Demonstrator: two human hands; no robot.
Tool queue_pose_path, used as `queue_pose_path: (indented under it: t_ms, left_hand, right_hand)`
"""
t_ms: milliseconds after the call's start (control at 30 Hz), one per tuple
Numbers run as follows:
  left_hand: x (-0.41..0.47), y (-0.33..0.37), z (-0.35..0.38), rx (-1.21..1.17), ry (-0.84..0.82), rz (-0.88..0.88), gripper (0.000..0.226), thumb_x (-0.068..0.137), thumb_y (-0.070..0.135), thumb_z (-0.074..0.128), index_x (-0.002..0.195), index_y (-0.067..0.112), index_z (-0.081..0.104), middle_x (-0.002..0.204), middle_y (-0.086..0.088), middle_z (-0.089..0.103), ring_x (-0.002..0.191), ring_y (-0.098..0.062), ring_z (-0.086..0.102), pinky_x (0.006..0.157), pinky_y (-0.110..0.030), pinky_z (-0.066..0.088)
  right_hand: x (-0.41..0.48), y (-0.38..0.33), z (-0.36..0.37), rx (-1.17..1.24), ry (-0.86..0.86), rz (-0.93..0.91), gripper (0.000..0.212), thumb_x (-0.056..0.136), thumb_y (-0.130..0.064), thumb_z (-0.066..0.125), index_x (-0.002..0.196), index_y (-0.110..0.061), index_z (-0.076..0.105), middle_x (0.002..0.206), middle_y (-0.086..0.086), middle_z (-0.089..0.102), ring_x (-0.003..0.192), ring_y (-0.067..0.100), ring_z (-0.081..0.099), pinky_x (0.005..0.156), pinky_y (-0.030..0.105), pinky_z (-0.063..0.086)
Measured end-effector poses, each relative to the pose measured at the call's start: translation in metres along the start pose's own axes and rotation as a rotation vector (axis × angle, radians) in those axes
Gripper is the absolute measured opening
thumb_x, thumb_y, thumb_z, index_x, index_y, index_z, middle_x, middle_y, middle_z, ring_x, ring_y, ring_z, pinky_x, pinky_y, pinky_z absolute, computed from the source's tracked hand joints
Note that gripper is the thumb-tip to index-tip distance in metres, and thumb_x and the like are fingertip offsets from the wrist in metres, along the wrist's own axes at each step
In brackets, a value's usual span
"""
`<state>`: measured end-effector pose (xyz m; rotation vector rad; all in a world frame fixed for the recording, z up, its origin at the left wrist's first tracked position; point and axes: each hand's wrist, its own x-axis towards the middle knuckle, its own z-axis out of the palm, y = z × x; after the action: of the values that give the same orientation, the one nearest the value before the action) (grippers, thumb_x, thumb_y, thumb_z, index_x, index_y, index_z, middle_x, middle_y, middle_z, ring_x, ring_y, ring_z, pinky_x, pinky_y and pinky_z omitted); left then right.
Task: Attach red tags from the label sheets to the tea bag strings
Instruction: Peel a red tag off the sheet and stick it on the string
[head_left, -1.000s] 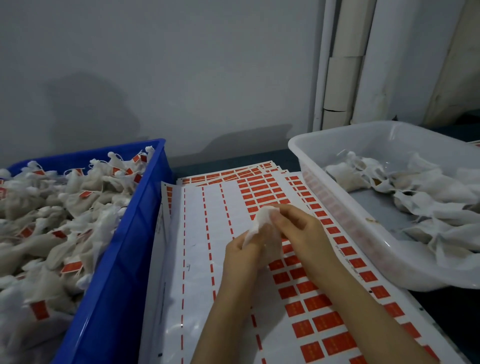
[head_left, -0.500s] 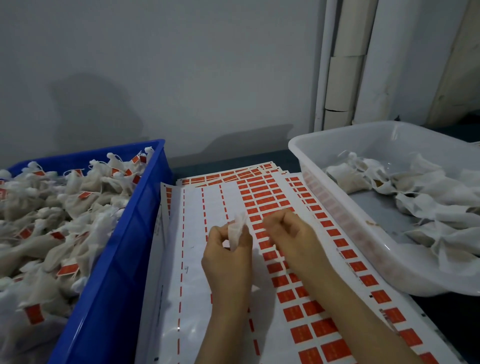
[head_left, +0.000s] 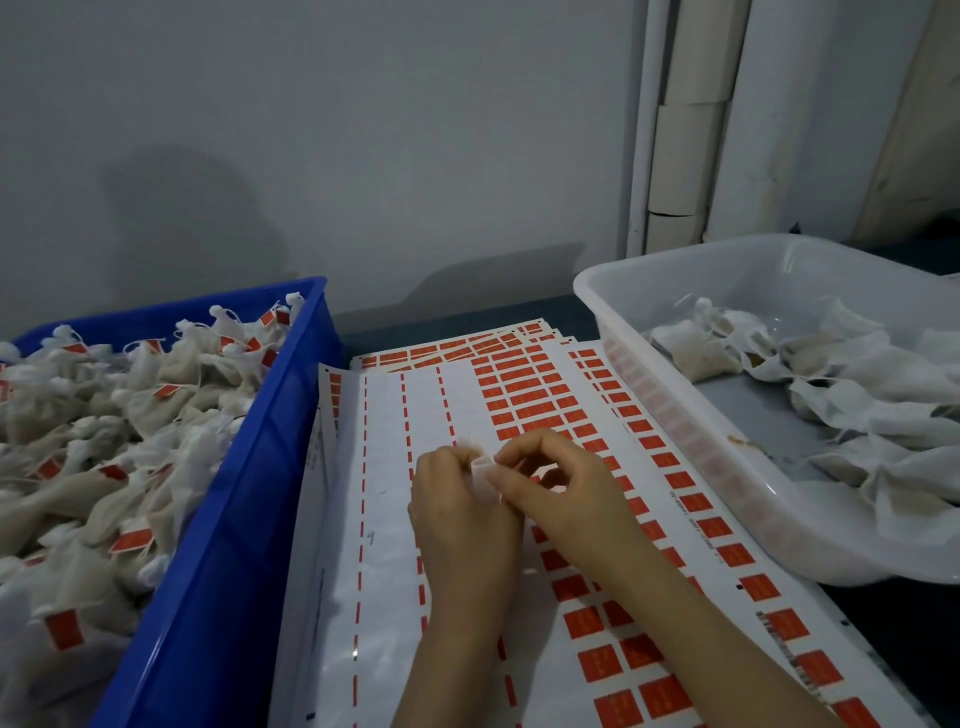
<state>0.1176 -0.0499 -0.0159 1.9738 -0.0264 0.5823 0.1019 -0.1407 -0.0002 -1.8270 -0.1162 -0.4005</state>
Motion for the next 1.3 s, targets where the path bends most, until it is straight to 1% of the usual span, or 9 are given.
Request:
queue_pose_path:
  t_ms: [200, 300, 433, 500, 700, 867, 1000, 1167, 1300]
  left_hand:
    - [-0.002, 0.012, -0.003, -0.301, -0.116, -0.157, 0.060, 0.071, 0.034, 0.079, 0.108, 0.046, 0.033, 0.105, 0.036, 0.038, 0.092, 0.008, 0.050, 0.053, 0.004, 0.039]
    - [-0.001, 0.015, -0.003, -0.330, -0.116, -0.187, 0.073, 0.066, 0.036, 0.082, 0.118, 0.045, 0.032, 0.101, 0.038, 0.034, 0.084, 0.008, 0.048, 0.050, 0.006, 0.036]
    - [0.001, 0.005, -0.005, -0.285, -0.160, -0.219, 0.023, 0.077, 0.031, 0.075, 0.091, 0.032, 0.056, 0.088, 0.022, 0.059, 0.079, -0.009, 0.063, 0.049, -0.002, 0.043]
    - [0.001, 0.004, -0.005, -0.298, -0.155, -0.240, 0.015, 0.080, 0.033, 0.072, 0.085, 0.030, 0.058, 0.086, 0.018, 0.062, 0.077, -0.010, 0.064, 0.048, -0.003, 0.044]
    - [0.000, 0.011, -0.006, -0.343, -0.162, -0.224, 0.016, 0.080, 0.032, 0.071, 0.088, 0.031, 0.057, 0.088, 0.020, 0.060, 0.078, -0.008, 0.063, 0.048, -0.003, 0.044]
    - [-0.001, 0.016, -0.008, -0.350, -0.260, -0.148, 0.008, 0.081, 0.035, 0.068, 0.085, 0.040, 0.063, 0.079, 0.037, 0.062, 0.086, 0.016, 0.057, 0.053, 0.000, 0.042]
    - [0.000, 0.013, -0.006, -0.316, -0.211, -0.192, 0.007, 0.080, 0.037, 0.069, 0.078, 0.038, 0.062, 0.071, 0.028, 0.063, 0.081, 0.016, 0.057, 0.048, 0.000, 0.040]
    - [-0.002, 0.011, -0.005, -0.231, -0.171, -0.155, 0.014, 0.080, 0.033, 0.071, 0.083, 0.037, 0.058, 0.086, 0.025, 0.057, 0.078, -0.001, 0.061, 0.050, -0.002, 0.043]
    - [0.001, 0.010, -0.007, -0.133, -0.216, -0.050, 0.023, 0.077, 0.033, 0.074, 0.084, 0.045, 0.055, 0.095, 0.035, 0.051, 0.088, 0.003, 0.056, 0.064, -0.001, 0.039]
  right_hand:
    - [0.003, -0.002, -0.010, 0.086, 0.159, 0.055, 0.011, 0.085, -0.026, 0.062, 0.079, -0.033, 0.057, 0.079, -0.026, 0.061, 0.082, -0.016, 0.056, 0.057, -0.002, 0.040]
    - [0.005, -0.003, -0.012, 0.084, 0.197, 0.081, 0.009, 0.085, -0.027, 0.062, 0.081, -0.033, 0.057, 0.081, -0.026, 0.061, 0.078, -0.007, 0.060, 0.056, 0.001, 0.043]
    - [0.008, 0.000, -0.015, 0.056, 0.243, 0.127, 0.010, 0.084, -0.027, 0.064, 0.082, -0.035, 0.057, 0.086, -0.024, 0.060, 0.083, -0.002, 0.059, 0.062, 0.005, 0.042]
    - [0.008, 0.000, -0.015, 0.020, 0.257, 0.145, 0.011, 0.084, -0.029, 0.064, 0.081, -0.037, 0.057, 0.086, -0.028, 0.057, 0.081, -0.005, 0.056, 0.058, 0.002, 0.038]
    - [0.007, 0.001, -0.014, -0.049, 0.236, 0.113, 0.015, 0.085, -0.031, 0.062, 0.079, -0.043, 0.055, 0.085, -0.035, 0.053, 0.079, -0.009, 0.054, 0.055, 0.000, 0.036]
    - [0.005, 0.000, -0.012, -0.073, 0.216, 0.052, 0.015, 0.085, -0.032, 0.059, 0.077, -0.043, 0.053, 0.083, -0.035, 0.053, 0.077, -0.011, 0.055, 0.056, -0.004, 0.038]
    - [0.004, -0.002, -0.011, -0.089, 0.243, 0.012, 0.017, 0.087, -0.031, 0.056, 0.076, -0.042, 0.050, 0.082, -0.034, 0.051, 0.082, -0.020, 0.051, 0.060, -0.006, 0.036]
    - [0.002, -0.007, -0.011, -0.073, 0.314, 0.029, 0.008, 0.084, -0.039, 0.050, 0.076, -0.041, 0.049, 0.084, -0.032, 0.052, 0.079, -0.010, 0.054, 0.062, 0.000, 0.036]
    - [0.003, -0.011, -0.019, 0.002, 0.468, 0.078, 0.019, 0.075, -0.054, 0.039, 0.080, -0.040, 0.050, 0.090, -0.025, 0.057, 0.085, 0.000, 0.060, 0.073, 0.016, 0.049]
